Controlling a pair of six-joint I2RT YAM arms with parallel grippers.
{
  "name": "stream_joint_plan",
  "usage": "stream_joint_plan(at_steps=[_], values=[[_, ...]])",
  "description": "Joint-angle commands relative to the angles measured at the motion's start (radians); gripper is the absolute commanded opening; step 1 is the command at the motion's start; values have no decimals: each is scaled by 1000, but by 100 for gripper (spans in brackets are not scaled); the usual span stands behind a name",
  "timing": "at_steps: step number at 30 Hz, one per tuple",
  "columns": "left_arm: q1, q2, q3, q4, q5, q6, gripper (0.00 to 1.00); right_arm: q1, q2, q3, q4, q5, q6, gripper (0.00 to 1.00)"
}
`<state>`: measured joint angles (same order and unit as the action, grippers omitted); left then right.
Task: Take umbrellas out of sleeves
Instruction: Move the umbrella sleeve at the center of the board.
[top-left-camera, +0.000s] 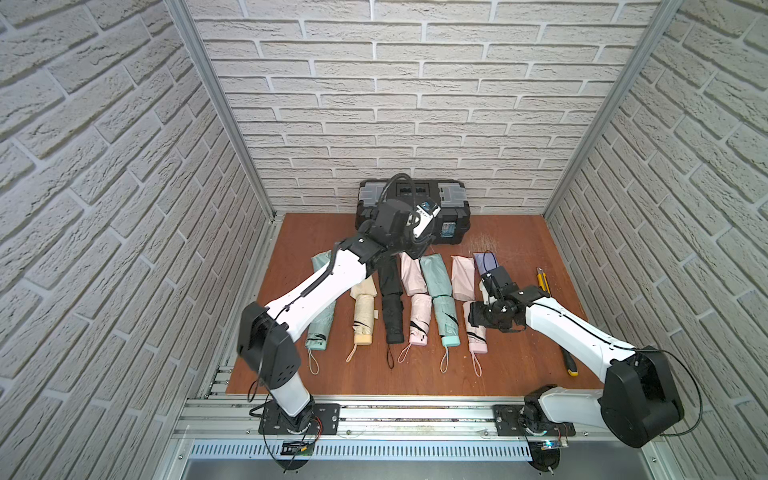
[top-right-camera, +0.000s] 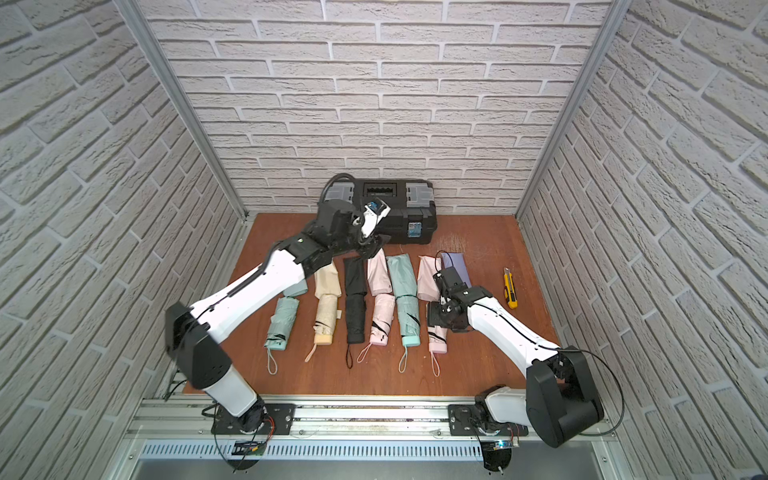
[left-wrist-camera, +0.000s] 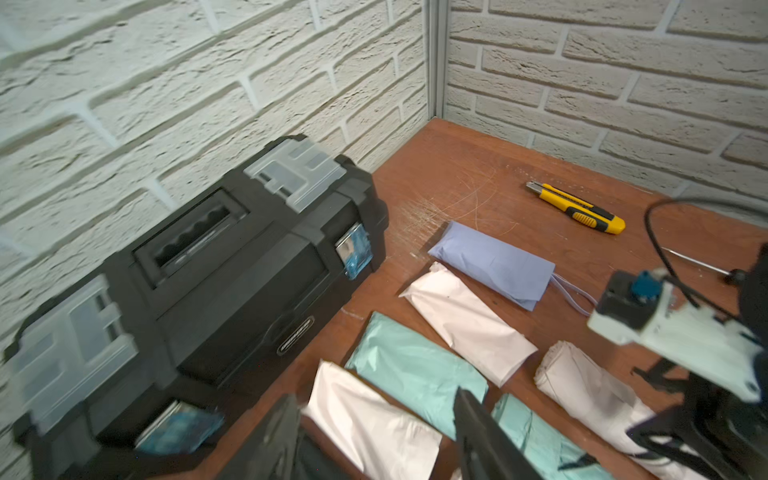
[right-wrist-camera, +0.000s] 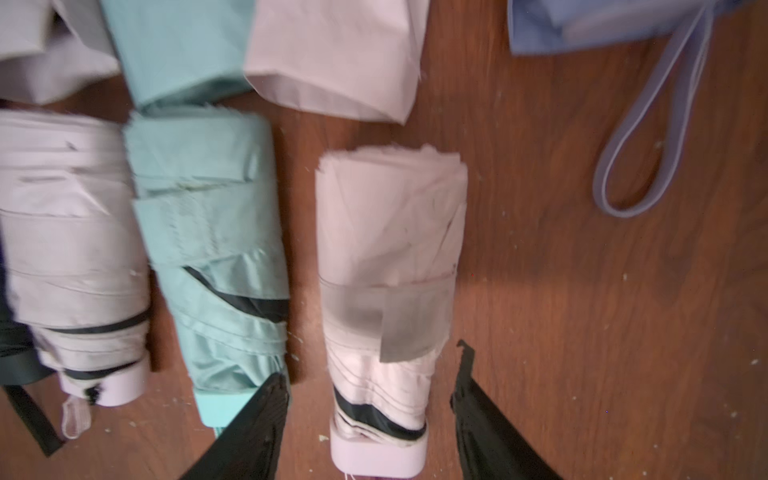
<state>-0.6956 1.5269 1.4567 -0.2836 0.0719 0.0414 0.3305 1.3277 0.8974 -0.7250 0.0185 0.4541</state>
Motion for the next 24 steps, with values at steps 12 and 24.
stream_joint_plan(at_steps=[12, 24], values=[[61, -343, -395, 79, 29, -18, 65, -16, 319, 283, -54, 55, -28, 46], [127, -393, -426, 93, 121, -49, 65, -32, 542, 450, -93, 169, -26, 45]])
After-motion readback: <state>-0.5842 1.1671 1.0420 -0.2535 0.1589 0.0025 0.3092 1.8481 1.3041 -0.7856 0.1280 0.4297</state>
